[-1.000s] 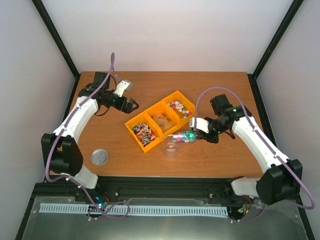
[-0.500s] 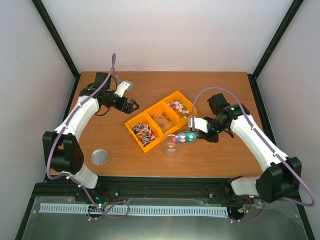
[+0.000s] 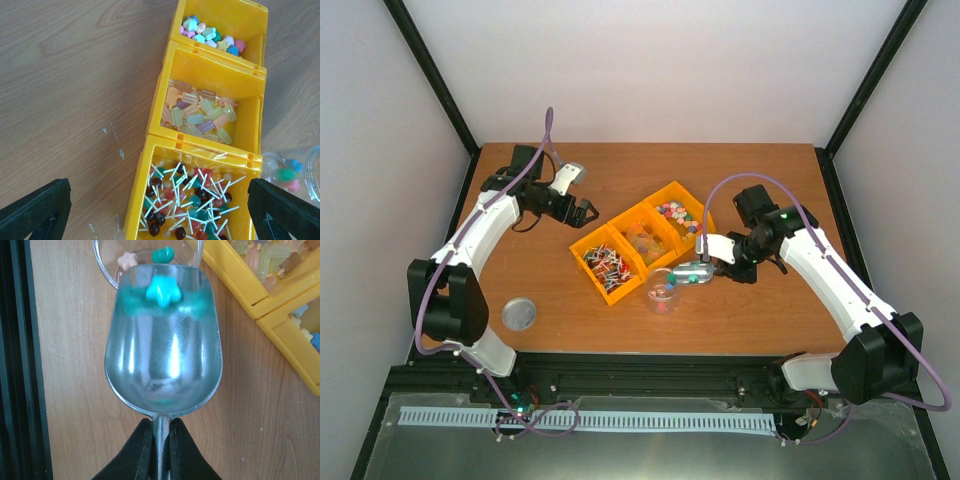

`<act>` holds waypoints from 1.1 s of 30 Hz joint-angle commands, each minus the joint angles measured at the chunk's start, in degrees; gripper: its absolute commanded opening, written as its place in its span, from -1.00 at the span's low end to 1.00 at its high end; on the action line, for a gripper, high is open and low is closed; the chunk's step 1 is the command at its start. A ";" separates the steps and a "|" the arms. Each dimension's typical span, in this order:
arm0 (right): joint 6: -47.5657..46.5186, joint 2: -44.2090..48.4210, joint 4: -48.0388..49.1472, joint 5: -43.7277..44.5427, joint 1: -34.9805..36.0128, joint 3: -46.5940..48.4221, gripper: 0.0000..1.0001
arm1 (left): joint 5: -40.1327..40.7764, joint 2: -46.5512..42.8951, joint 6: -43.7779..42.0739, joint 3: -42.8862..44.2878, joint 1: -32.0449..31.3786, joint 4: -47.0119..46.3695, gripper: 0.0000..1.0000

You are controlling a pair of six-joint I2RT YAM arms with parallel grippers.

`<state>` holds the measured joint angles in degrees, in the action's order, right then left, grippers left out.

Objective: Pack the candies

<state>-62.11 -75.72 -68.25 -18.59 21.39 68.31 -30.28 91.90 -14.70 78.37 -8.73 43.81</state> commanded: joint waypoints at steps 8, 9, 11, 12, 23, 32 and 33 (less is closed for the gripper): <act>1.35 0.78 -3.14 -0.85 0.50 4.60 -0.94 | -0.65 0.09 0.05 0.10 0.21 0.25 0.94; 1.02 0.76 -3.54 -0.91 0.38 5.04 -0.95 | -0.54 0.10 -0.02 0.10 0.21 0.23 0.94; 0.18 0.98 -4.01 -0.50 0.40 5.44 -0.94 | -0.46 0.17 -0.14 0.22 0.21 0.37 0.94; -0.09 1.13 -4.10 -0.14 0.36 5.57 -0.94 | -0.33 0.25 -0.23 0.35 0.21 0.39 0.94; 17.21 -12.93 -3.12 6.01 -2.09 22.04 -0.95 | 0.56 0.54 -0.24 0.89 0.21 0.49 0.94; 24.66 -24.51 -2.23 16.84 -2.32 27.57 -0.94 | 1.47 0.40 0.06 0.30 0.21 0.30 0.92; 25.34 -25.80 -2.65 17.14 -2.31 28.51 -0.94 | 1.54 0.32 0.04 0.06 0.21 0.45 0.92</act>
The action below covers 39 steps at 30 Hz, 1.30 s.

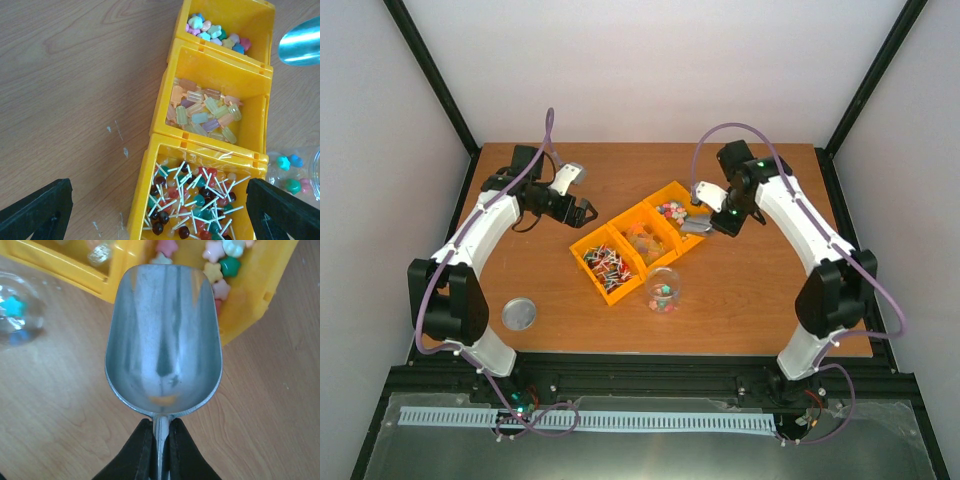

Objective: Pack the candies

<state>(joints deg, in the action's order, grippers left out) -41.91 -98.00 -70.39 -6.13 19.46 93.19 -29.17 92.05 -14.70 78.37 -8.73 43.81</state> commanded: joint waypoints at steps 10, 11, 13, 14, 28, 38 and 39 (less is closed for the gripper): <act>7.06 -15.70 -2.76 6.97 -0.48 12.65 -0.94 | 0.76 -0.79 1.35 -2.56 0.21 -0.64 0.91; 6.95 -16.74 -3.16 7.16 -0.52 13.77 -0.94 | 0.82 -0.77 1.35 -2.69 0.22 -0.66 0.91; 6.67 -18.51 -3.95 7.49 -0.49 15.49 -0.94 | 1.08 -0.70 1.34 -2.69 0.21 -0.85 0.91; 6.55 -19.29 -4.34 7.55 -0.48 16.38 -0.94 | 1.12 -0.63 1.34 -2.69 0.21 -0.96 0.91; 8.60 -29.26 -6.08 4.10 -0.39 23.37 -0.95 | 0.65 2.23 1.96 -1.12 0.23 -1.93 0.90; 12.47 -22.56 12.23 -1.54 -0.40 5.93 -0.94 | 0.91 4.47 0.92 1.19 0.21 -0.71 0.90; 13.08 -22.26 13.68 -2.33 -0.39 4.87 -0.94 | 0.72 4.64 0.85 1.25 0.21 -0.48 0.89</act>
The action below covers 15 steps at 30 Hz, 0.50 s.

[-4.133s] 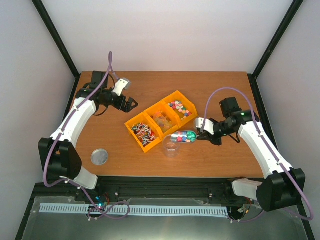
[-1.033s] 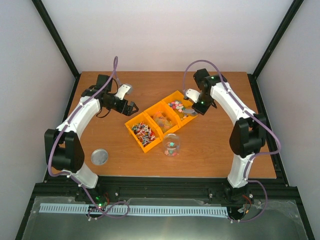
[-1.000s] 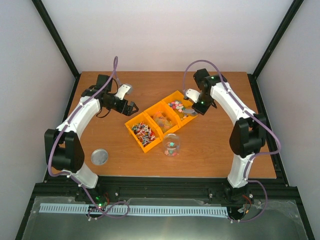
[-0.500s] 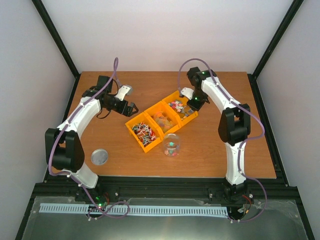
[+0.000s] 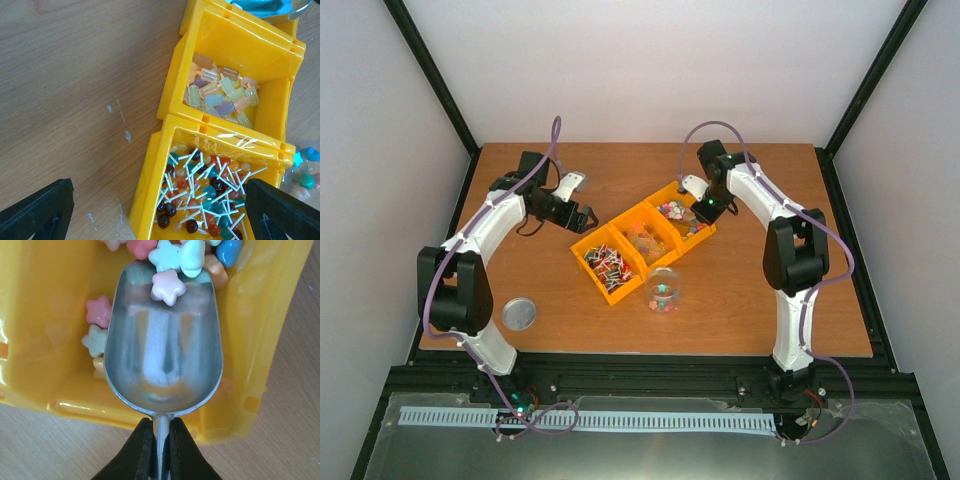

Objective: Pack the candies

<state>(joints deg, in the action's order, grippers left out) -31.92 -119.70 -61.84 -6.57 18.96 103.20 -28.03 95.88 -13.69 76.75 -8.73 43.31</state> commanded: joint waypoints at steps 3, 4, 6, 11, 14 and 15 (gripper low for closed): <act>4.34 1.58 11.46 -3.47 0.07 -10.11 -0.94 | -0.60 1.34 -0.40 3.20 0.21 0.33 0.89; 4.46 2.39 13.68 -3.95 0.11 -11.87 -0.94 | -0.70 1.46 -0.45 3.38 0.21 0.45 0.89; 4.72 3.47 18.20 -4.42 0.09 -15.31 -0.94 | -0.59 1.88 -0.46 3.96 0.21 0.81 0.89; 6.17 6.58 27.14 -7.49 0.02 -21.70 -0.94 | -0.75 2.11 -0.42 4.76 0.21 1.39 0.89; 6.78 9.06 33.74 -9.97 -0.32 -26.31 -0.95 | -0.51 2.13 -0.81 5.11 0.21 2.13 0.89; 7.12 9.84 35.92 -10.81 -0.52 -27.72 -0.95 | -0.45 2.09 -0.96 5.20 0.21 2.49 0.89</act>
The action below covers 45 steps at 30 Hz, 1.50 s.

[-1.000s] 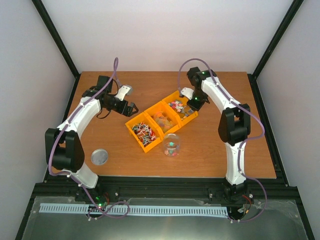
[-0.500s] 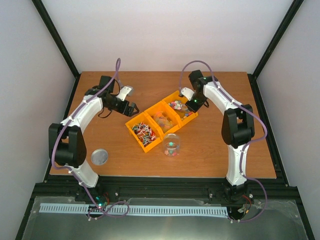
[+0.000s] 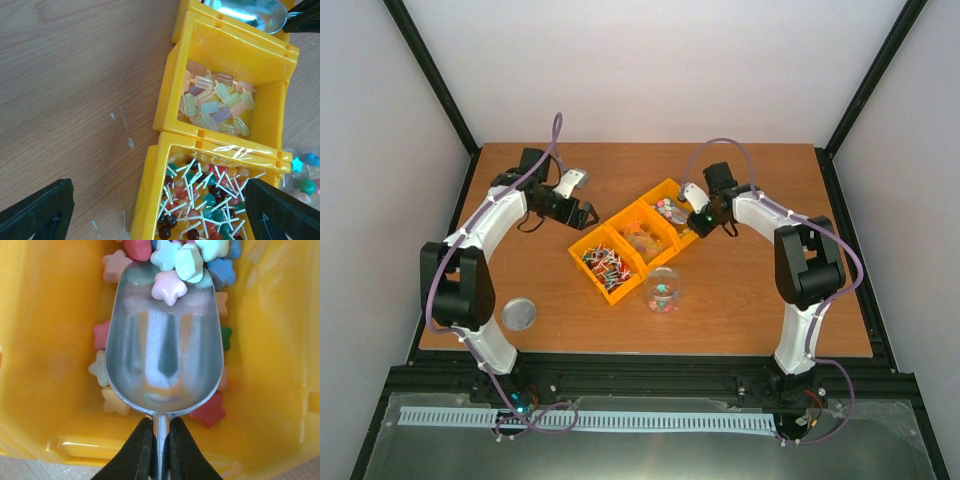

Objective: Pack the candies

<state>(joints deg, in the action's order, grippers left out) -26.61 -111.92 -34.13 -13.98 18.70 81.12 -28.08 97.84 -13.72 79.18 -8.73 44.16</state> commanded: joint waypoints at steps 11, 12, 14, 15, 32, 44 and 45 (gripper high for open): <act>5.82 6.70 25.06 -8.81 -2.62 -14.37 -0.94 | 0.15 -0.19 -2.04 3.33 0.21 3.50 0.89; 5.90 5.77 25.17 -8.75 -2.66 -13.87 -0.95 | 0.09 -0.09 -2.07 3.55 0.21 3.72 0.89; 5.44 4.50 24.14 -8.59 -2.85 -12.74 -0.94 | 0.12 0.11 -2.26 3.93 0.21 3.95 0.89; 5.33 4.36 23.79 -9.34 -3.20 -12.50 -0.94 | 0.25 0.22 -2.40 4.03 0.21 4.06 0.89; 2.45 15.19 32.04 -16.65 -9.46 -26.53 -0.95 | 0.24 0.68 -3.24 5.17 0.21 5.28 0.89; -8.23 16.23 4.70 -5.63 -9.47 -15.21 -0.94 | 1.41 1.82 -7.33 7.55 -0.90 7.42 0.78; -8.71 16.42 3.35 -4.85 -9.47 -15.01 -0.94 | 1.41 2.40 -7.97 7.69 -1.52 7.47 0.74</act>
<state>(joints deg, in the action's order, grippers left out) -30.50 -97.76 -20.80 -23.64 9.39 63.51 -26.94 98.54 -17.91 83.96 -8.93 50.50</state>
